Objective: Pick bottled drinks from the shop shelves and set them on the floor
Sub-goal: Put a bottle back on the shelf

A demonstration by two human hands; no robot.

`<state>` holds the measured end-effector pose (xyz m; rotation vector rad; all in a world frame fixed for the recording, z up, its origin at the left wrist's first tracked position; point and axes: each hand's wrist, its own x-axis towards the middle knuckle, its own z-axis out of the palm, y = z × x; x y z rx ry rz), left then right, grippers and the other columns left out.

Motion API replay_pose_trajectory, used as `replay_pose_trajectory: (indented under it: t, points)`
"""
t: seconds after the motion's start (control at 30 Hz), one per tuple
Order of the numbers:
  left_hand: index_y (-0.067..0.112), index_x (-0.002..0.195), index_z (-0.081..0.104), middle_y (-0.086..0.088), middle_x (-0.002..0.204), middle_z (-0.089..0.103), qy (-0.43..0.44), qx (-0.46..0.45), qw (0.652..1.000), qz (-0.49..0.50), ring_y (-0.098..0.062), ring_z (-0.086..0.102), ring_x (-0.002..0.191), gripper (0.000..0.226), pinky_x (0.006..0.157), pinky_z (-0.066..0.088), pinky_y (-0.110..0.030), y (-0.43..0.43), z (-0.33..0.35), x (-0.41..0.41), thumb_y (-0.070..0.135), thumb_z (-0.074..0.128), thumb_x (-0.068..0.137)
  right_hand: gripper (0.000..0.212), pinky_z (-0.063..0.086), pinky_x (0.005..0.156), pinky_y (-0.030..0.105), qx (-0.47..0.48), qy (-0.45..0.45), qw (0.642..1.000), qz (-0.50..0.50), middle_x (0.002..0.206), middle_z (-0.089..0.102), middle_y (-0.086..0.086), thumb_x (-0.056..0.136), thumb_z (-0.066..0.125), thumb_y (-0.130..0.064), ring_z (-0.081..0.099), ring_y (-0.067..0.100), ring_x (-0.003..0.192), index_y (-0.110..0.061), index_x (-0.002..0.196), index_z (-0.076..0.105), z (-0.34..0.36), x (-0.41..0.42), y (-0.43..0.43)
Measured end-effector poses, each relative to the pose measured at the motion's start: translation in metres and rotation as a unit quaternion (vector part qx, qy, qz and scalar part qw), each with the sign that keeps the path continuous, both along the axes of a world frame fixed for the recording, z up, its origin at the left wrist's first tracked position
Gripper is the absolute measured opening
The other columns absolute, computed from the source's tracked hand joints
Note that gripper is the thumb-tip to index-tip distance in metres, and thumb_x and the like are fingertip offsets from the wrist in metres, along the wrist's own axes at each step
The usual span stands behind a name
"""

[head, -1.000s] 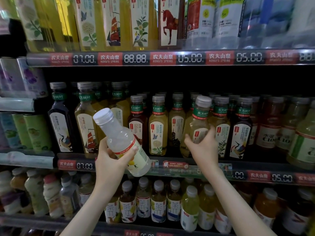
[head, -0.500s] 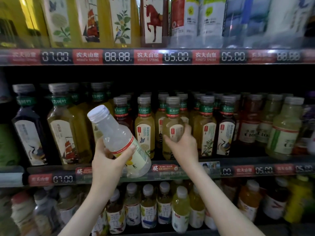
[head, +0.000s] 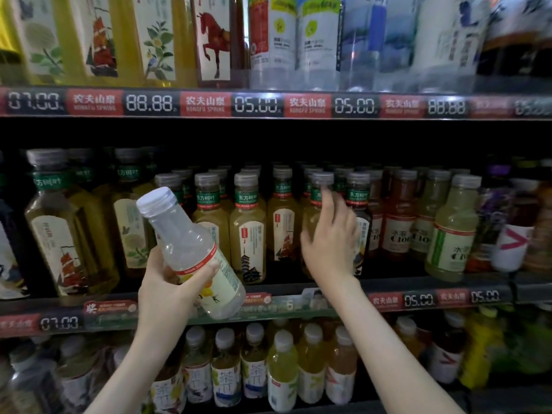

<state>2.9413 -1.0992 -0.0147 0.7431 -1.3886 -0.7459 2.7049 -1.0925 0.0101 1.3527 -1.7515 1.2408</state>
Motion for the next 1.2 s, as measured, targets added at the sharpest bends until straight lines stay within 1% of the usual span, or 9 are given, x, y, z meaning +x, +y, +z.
replay_pose_trajectory:
  t: [0.17,0.33,0.4,0.47,0.57,0.7,1.0,1.1,1.2]
  points:
    - [0.063,0.103,0.049,0.041,0.102,0.059,0.001,-0.013,1.0,-0.009,0.019,0.057,0.092,0.053,0.072,0.044,-0.017,0.01,0.005,-0.03,0.045,0.078,0.062,0.088,-0.003,0.112,0.049,0.125,0.035,0.992,-0.011,0.157,0.022,0.009,0.088,0.06,-0.049,0.006,0.027,0.146,-0.025,0.154,0.007,-0.006,-0.042,0.005]
    - [0.05,0.113,0.052,0.03,0.107,0.063,-0.005,-0.025,0.999,-0.03,0.009,0.061,0.097,0.064,0.076,0.048,-0.023,0.017,0.007,-0.061,0.052,0.086,0.058,0.088,-0.004,0.113,0.05,0.122,0.054,0.991,-0.003,0.139,0.049,0.005,0.082,0.064,-0.057,0.021,0.026,0.144,-0.02,0.15,0.024,-0.01,-0.045,0.001]
    - [0.049,0.113,0.052,0.028,0.108,0.064,-0.01,-0.029,0.999,-0.036,0.007,0.062,0.096,0.067,0.076,0.048,-0.022,0.02,0.009,-0.073,0.058,0.082,0.054,0.088,0.0,0.114,0.048,0.124,0.04,0.991,0.033,0.14,0.045,0.006,0.08,0.064,-0.06,0.023,0.025,0.141,-0.021,0.149,0.026,-0.006,-0.051,0.005]
    - [0.057,0.109,0.05,0.033,0.107,0.062,-0.031,-0.037,0.998,-0.047,0.011,0.061,0.095,0.062,0.07,0.048,-0.014,0.024,0.012,-0.085,0.061,0.079,0.054,0.081,0.016,0.112,0.043,0.102,-0.059,0.981,0.154,0.138,0.043,0.0,0.081,0.065,-0.057,0.029,0.02,0.134,-0.029,0.146,0.026,0.004,-0.06,0.019]
    - [0.067,0.104,0.047,0.038,0.106,0.06,-0.075,-0.051,0.993,-0.075,0.014,0.059,0.096,0.058,0.065,0.047,-0.003,0.032,0.018,-0.109,0.058,0.083,0.058,0.068,0.036,0.101,0.025,0.119,-0.182,0.9,0.378,0.125,0.048,-0.02,0.076,0.064,-0.063,0.042,-0.001,0.122,-0.056,0.133,0.027,0.019,-0.071,0.049]
    - [0.054,0.116,0.049,0.033,0.109,0.062,-0.158,-0.078,0.976,-0.128,0.01,0.06,0.098,0.061,0.073,0.05,-0.008,0.039,0.027,-0.15,0.063,0.076,0.062,0.069,0.05,0.092,0.025,0.267,-0.18,0.826,0.463,0.122,0.057,-0.028,0.07,0.072,-0.061,0.056,-0.005,0.113,-0.051,0.131,0.042,0.024,-0.083,0.074]
    - [0.053,0.138,0.026,0.044,0.124,0.046,-0.289,-0.141,0.925,-0.203,0.021,0.042,0.117,0.088,0.085,0.036,0.002,0.038,0.034,-0.236,0.075,0.066,0.063,0.047,0.05,0.075,0.008,0.115,-0.263,0.887,0.361,0.106,0.067,-0.027,0.063,0.077,-0.057,0.062,-0.008,0.099,-0.056,0.106,0.058,0.008,-0.161,0.113]
    - [0.052,0.138,0.029,0.03,0.133,0.047,-0.291,-0.166,0.924,-0.185,0.012,0.041,0.124,0.068,0.097,0.038,-0.011,0.037,0.035,-0.262,0.077,0.049,0.077,0.052,0.049,0.072,0.008,0.055,-0.296,0.897,0.324,0.103,0.069,-0.026,0.058,0.077,-0.064,0.064,-0.007,0.096,-0.045,0.105,0.062,0.004,-0.189,0.124]
    - [0.047,0.135,0.039,0.022,0.127,0.055,-0.25,-0.173,0.939,-0.164,0.005,0.049,0.118,0.044,0.095,0.044,-0.014,0.037,0.03,-0.293,0.054,0.046,0.093,0.049,0.05,0.068,0.008,0.026,-0.313,0.905,0.288,0.1,0.068,-0.029,0.059,0.073,-0.063,0.064,-0.008,0.093,-0.045,0.103,0.062,0.004,-0.215,0.137]
